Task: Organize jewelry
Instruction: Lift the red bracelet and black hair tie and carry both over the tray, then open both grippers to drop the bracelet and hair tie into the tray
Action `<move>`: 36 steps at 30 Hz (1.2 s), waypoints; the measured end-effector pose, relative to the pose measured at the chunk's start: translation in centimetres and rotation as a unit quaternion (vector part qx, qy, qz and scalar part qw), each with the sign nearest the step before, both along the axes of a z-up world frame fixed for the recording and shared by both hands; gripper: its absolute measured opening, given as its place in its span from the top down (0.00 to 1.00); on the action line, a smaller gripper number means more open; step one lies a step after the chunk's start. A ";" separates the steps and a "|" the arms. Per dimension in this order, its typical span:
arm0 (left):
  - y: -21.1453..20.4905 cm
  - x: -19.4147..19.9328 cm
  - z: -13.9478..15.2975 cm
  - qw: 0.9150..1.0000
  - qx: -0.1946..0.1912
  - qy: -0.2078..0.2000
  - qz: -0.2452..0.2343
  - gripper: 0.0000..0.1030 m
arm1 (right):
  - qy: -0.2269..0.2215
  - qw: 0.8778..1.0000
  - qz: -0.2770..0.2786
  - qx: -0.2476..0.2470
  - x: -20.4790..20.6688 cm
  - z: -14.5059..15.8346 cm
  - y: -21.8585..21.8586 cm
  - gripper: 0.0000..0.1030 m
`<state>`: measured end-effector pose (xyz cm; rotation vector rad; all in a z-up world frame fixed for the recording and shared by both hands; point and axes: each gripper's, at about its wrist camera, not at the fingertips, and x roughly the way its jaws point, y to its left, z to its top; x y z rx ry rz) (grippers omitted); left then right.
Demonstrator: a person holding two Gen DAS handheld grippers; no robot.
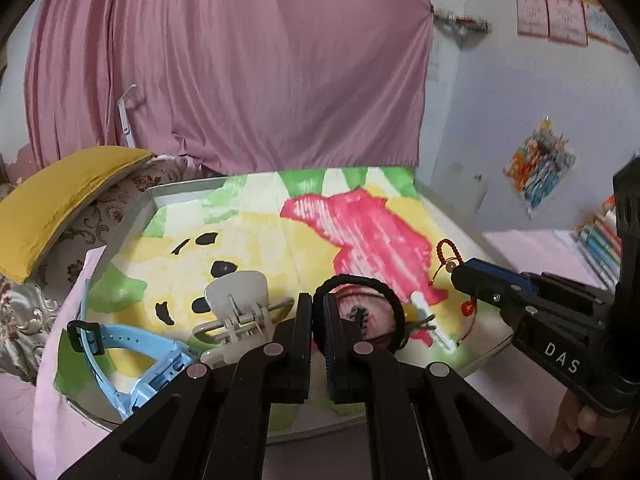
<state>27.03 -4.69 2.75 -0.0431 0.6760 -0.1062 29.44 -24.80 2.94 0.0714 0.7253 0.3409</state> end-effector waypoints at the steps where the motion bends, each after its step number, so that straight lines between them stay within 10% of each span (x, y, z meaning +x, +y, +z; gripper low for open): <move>1: -0.1 0.1 0.0 1.000 0.005 0.002 0.000 0.95 | 0.005 1.000 0.001 0.000 0.2 -0.1 0.0 0.91; 21: -1.8 0.7 -0.3 0.998 0.046 0.039 -0.018 0.94 | 0.053 0.998 -0.005 0.028 1.3 -1.3 -0.5 0.90; 26: -1.4 0.6 -0.1 0.999 0.033 0.036 -0.014 0.93 | 0.048 0.998 -0.011 0.026 0.9 -1.1 -0.7 0.70; 36: 0.1 -1.4 1.6 1.000 -0.021 -0.013 -0.003 0.67 | -0.025 0.999 -0.031 0.032 -2.1 1.6 -1.8 0.58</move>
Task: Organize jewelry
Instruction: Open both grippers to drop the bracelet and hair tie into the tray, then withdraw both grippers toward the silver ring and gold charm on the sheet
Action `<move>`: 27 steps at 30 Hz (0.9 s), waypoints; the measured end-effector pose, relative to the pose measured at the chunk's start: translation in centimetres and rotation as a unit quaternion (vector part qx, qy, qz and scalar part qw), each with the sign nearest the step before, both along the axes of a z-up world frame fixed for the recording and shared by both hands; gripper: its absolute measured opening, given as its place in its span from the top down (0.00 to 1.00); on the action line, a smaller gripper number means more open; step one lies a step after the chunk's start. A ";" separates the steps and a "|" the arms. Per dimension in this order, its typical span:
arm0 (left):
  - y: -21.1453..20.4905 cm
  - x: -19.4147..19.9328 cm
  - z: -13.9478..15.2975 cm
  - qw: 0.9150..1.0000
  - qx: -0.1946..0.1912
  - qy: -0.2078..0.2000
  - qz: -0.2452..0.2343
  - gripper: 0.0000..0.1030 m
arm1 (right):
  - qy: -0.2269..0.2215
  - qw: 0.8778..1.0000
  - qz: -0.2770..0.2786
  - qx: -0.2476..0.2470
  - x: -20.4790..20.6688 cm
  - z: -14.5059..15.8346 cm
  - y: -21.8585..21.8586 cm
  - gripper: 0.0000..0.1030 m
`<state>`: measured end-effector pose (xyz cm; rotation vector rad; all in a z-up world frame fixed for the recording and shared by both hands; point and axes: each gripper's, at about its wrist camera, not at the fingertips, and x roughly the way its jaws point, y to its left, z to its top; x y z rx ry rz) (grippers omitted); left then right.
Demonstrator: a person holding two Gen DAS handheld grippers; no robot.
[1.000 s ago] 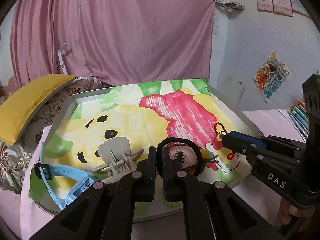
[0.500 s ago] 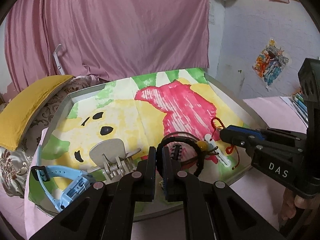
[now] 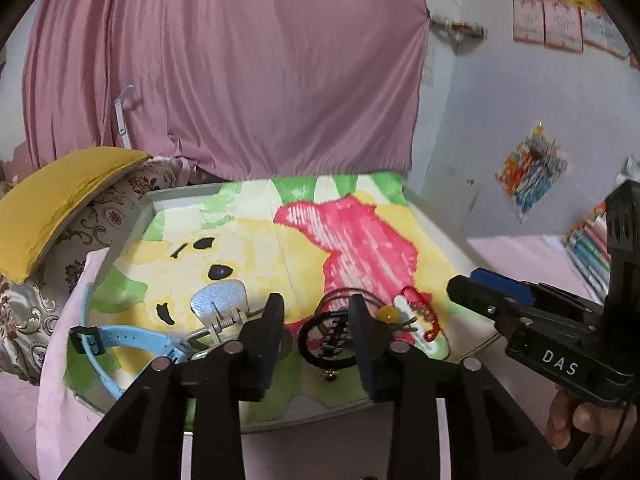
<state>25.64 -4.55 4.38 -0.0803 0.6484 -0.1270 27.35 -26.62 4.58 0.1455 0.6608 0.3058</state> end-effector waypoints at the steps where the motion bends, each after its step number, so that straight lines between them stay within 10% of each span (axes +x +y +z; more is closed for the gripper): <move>1: 0.2 -0.3 0.2 1.000 -0.001 -0.006 0.003 0.63 | -0.010 1.000 -0.001 0.002 -0.5 0.4 -0.2 0.57; 15: 2.3 -6.0 3.1 0.993 -0.027 -0.104 0.047 0.04 | -0.110 0.994 -0.006 0.025 -6.4 3.5 -1.1 0.15; 27: 3.5 -9.3 2.7 0.992 -0.024 -0.113 0.057 0.01 | -0.165 0.986 -0.009 0.008 -10.2 3.9 -1.5 0.02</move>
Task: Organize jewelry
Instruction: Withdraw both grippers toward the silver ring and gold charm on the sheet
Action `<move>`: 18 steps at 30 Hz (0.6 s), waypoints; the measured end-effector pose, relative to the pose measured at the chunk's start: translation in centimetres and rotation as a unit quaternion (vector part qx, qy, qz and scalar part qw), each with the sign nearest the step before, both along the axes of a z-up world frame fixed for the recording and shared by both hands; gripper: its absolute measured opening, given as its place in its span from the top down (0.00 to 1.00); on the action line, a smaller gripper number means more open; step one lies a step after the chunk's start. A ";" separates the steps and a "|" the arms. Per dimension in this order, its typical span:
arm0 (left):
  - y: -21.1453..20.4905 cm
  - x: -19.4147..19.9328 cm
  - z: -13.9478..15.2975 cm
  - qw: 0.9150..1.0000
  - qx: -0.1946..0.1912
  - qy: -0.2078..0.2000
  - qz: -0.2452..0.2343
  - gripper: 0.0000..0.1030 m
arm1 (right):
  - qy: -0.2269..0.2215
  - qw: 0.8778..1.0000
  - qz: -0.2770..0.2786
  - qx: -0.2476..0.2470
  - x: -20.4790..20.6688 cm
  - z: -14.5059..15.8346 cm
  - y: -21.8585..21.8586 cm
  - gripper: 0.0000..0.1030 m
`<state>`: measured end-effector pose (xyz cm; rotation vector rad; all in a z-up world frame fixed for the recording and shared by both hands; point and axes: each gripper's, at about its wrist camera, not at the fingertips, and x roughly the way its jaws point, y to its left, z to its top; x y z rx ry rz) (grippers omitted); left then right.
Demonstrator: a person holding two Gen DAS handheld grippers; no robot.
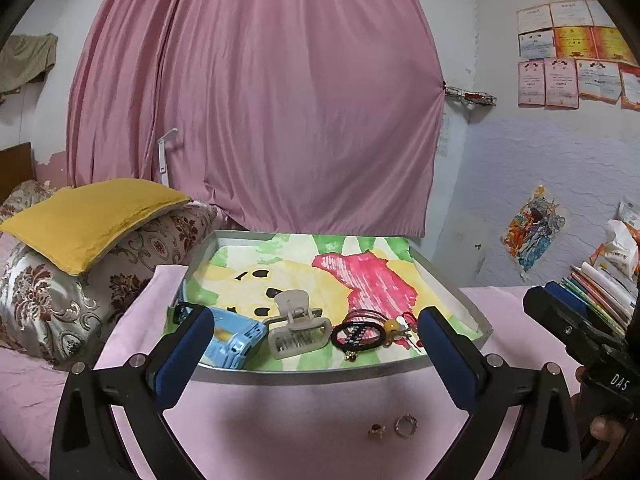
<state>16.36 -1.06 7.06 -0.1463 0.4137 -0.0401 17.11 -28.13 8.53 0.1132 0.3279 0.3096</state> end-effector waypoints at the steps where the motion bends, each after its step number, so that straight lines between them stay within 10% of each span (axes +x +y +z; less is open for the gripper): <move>1: 0.1 -0.2 0.0 1.000 0.002 -0.001 0.000 0.01 | -0.001 1.000 0.002 -0.004 -0.2 0.0 0.0 0.02; 18: 0.4 -1.8 -3.1 0.994 0.035 0.092 -0.044 0.01 | 0.116 0.988 0.070 -0.081 0.1 -2.7 1.3 0.02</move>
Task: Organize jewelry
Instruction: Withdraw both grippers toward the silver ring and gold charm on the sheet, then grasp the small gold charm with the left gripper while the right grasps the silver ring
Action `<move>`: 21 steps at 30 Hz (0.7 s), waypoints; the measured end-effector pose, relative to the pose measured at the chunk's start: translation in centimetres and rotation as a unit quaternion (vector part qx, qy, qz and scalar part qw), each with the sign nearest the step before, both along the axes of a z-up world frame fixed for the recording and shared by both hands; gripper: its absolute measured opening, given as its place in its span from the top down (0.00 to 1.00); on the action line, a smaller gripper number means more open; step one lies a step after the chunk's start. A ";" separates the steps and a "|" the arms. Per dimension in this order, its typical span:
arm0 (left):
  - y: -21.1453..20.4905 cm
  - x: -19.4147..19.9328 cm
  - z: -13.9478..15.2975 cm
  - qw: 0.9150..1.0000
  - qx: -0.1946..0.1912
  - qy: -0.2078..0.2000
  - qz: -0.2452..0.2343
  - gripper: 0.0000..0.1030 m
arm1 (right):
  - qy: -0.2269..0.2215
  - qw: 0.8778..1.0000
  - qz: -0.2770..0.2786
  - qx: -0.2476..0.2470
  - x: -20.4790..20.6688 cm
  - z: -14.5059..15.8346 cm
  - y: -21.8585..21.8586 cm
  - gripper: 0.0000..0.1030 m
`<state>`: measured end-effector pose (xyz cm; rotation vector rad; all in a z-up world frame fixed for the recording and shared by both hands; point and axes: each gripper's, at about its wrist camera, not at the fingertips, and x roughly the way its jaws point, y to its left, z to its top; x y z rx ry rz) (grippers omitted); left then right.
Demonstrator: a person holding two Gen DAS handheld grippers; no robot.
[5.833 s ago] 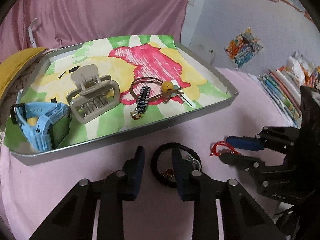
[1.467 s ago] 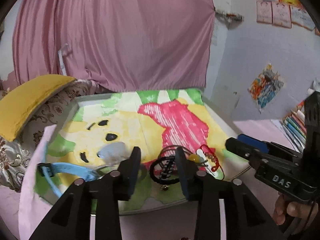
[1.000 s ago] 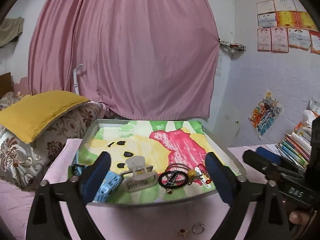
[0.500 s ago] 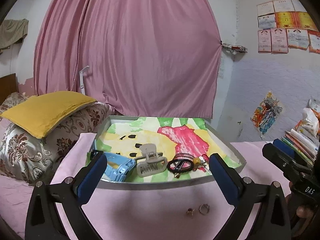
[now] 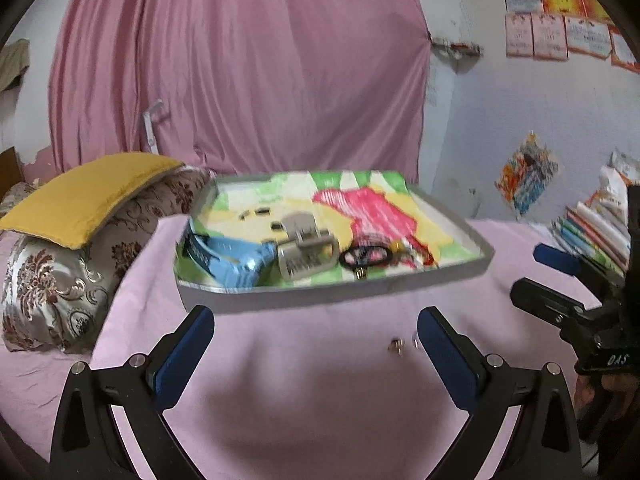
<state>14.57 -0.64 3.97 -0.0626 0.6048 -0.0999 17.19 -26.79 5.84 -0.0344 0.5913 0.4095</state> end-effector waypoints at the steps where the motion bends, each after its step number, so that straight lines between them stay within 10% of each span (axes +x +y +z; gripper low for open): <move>1: -0.1 0.2 -0.2 1.000 0.000 0.007 -0.004 0.01 | 0.009 1.000 0.006 -0.007 0.1 -0.3 0.2 0.03; 5: -0.2 0.8 -1.2 0.999 -0.009 0.039 -0.028 0.06 | 0.042 0.998 0.035 -0.041 0.3 -1.6 1.5 0.19; 10: -0.4 1.8 -2.5 0.995 -0.032 0.076 -0.059 0.39 | 0.079 0.994 0.055 -0.050 1.0 -2.8 2.2 0.40; 21: -1.9 3.3 -3.9 0.987 -0.042 0.115 -0.099 0.66 | 0.129 0.986 0.092 -0.058 1.7 -4.0 3.5 0.61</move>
